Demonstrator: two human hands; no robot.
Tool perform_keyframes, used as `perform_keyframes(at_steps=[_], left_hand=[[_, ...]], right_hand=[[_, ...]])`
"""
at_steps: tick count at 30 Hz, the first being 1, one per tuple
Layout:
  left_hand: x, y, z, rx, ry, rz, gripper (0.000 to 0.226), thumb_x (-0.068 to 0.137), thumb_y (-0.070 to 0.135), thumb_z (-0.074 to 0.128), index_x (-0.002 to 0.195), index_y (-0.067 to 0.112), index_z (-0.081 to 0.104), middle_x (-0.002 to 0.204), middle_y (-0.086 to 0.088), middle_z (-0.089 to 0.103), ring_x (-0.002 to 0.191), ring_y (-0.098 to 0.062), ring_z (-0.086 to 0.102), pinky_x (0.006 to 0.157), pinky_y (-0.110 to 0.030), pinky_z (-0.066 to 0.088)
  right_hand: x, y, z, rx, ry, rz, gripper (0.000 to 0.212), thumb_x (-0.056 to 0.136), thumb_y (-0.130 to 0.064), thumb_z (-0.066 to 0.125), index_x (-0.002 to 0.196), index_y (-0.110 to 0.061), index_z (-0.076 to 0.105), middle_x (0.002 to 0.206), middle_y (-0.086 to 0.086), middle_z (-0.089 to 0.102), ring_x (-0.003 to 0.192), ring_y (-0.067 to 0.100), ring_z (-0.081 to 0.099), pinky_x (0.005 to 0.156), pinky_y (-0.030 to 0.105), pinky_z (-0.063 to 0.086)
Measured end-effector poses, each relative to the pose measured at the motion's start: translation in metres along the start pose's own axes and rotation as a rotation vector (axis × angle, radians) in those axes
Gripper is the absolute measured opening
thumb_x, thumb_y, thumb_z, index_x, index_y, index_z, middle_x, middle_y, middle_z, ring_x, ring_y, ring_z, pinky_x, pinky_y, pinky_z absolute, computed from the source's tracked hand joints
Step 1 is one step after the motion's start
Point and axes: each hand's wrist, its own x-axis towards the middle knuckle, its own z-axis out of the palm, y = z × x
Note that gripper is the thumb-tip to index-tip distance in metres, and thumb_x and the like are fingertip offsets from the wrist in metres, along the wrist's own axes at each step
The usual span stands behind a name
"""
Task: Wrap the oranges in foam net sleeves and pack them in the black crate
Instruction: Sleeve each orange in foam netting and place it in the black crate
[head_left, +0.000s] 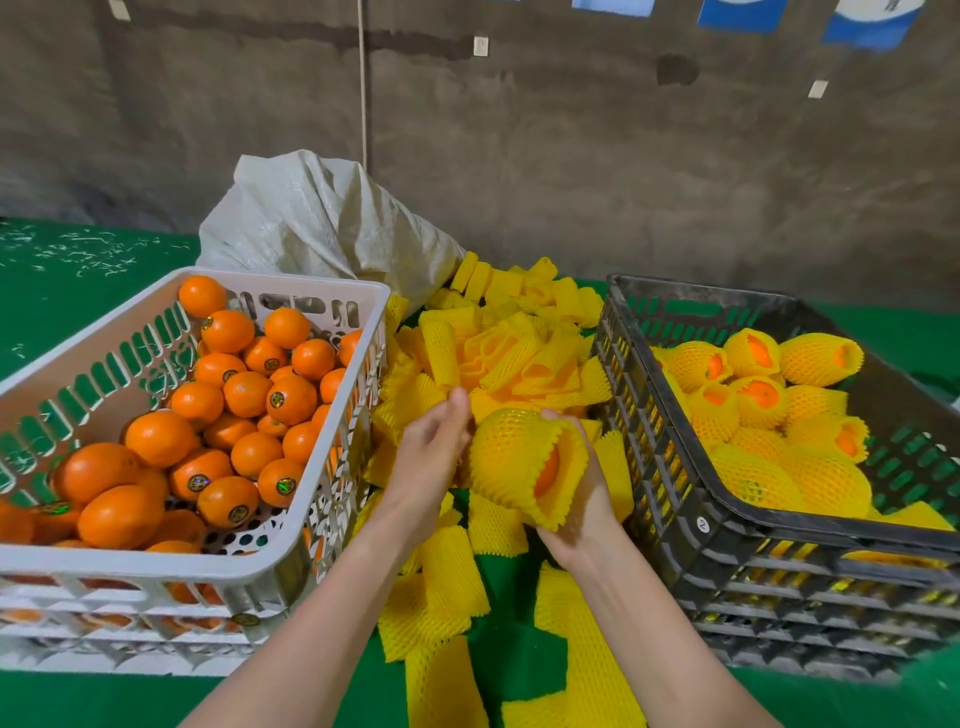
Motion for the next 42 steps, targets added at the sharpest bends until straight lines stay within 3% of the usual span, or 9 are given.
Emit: perform_keyframes(at_steps=[3,8,13,18,24,28,31,37,42], left_hand=[[-0.002,0.006,0.002,0.037,-0.035,-0.026,0.037,0.075,0.05,0.06,0.082,0.014,0.069,0.093,-0.014,0.067,0.097,-0.027,0.063,0.091,-0.044,0.048],[0.001,0.008,0.009,-0.128,0.083,-0.082,0.021,0.083,0.02,0.068,0.068,0.008,0.06,0.071,-0.015,0.06,0.07,-0.024,0.058,0.069,-0.035,0.048],[0.004,0.006,0.002,-0.222,-0.045,-0.151,0.021,0.084,0.023,0.061,0.075,0.004,0.061,0.064,-0.007,0.068,0.057,-0.018,0.064,0.055,-0.025,0.054],[0.006,0.003,-0.004,-0.12,-0.076,-0.025,0.024,0.075,0.029,0.061,0.068,0.007,0.055,0.054,0.002,0.059,0.047,-0.007,0.053,0.048,-0.02,0.044],[0.005,-0.004,-0.003,-0.025,0.049,0.19,0.028,0.075,0.032,0.062,0.057,0.012,0.055,0.051,0.006,0.052,0.049,-0.003,0.045,0.048,-0.019,0.037],[0.003,-0.01,-0.005,-0.16,0.236,-0.016,0.032,0.085,0.042,0.058,0.082,0.012,0.067,0.082,-0.005,0.069,0.08,-0.02,0.063,0.074,-0.039,0.052],[-0.011,-0.012,-0.001,-0.489,-0.039,-0.433,0.063,0.074,0.068,0.044,0.114,0.024,0.064,0.116,-0.008,0.068,0.103,-0.029,0.066,0.074,-0.045,0.056],[-0.009,-0.012,0.017,-0.613,0.03,-0.31,0.04,0.086,0.048,0.046,0.11,0.02,0.06,0.099,-0.01,0.073,0.087,-0.024,0.071,0.064,-0.038,0.058],[-0.008,-0.002,0.013,-0.505,-0.133,-0.433,0.072,0.062,0.062,0.057,0.122,0.021,0.06,0.113,-0.008,0.07,0.093,-0.022,0.07,0.068,-0.036,0.055]], right_hand=[[0.004,-0.001,-0.006,-0.175,-0.005,0.01,0.019,0.076,-0.032,0.065,0.082,-0.015,0.07,0.086,0.013,0.067,0.075,0.025,0.064,0.072,0.034,0.05],[0.007,0.004,-0.005,-0.234,-0.142,0.098,0.072,0.053,-0.049,0.075,0.116,-0.013,0.065,0.11,0.012,0.069,0.099,0.025,0.066,0.084,0.038,0.052],[0.01,0.006,-0.011,-0.205,-0.256,0.035,0.026,0.067,-0.037,0.064,0.084,-0.022,0.078,0.09,0.003,0.074,0.081,0.016,0.069,0.076,0.029,0.055],[0.006,0.004,-0.005,-0.027,-0.251,0.068,0.022,0.067,-0.036,0.063,0.07,-0.018,0.076,0.074,0.002,0.07,0.066,0.014,0.065,0.065,0.025,0.053],[0.002,0.01,0.0,0.115,-0.177,0.185,0.027,0.068,-0.038,0.065,0.073,-0.014,0.076,0.078,0.008,0.07,0.076,0.023,0.063,0.077,0.035,0.048],[0.004,0.01,0.006,0.019,-0.14,-0.05,0.031,0.069,-0.042,0.061,0.078,-0.017,0.077,0.084,0.005,0.072,0.075,0.018,0.069,0.065,0.029,0.056],[0.009,0.006,0.001,-0.226,-0.046,-0.321,0.035,0.079,-0.043,0.062,0.104,-0.019,0.061,0.106,0.008,0.064,0.1,0.025,0.062,0.084,0.043,0.051],[0.013,0.011,-0.01,-0.662,0.127,-0.666,0.023,0.085,-0.039,0.053,0.083,-0.016,0.056,0.085,0.003,0.053,0.081,0.016,0.05,0.073,0.034,0.042],[0.018,0.005,-0.007,-0.586,0.191,-0.663,0.037,0.093,-0.038,0.047,0.063,-0.018,0.039,0.056,-0.009,0.035,0.055,0.007,0.033,0.053,0.027,0.029]])
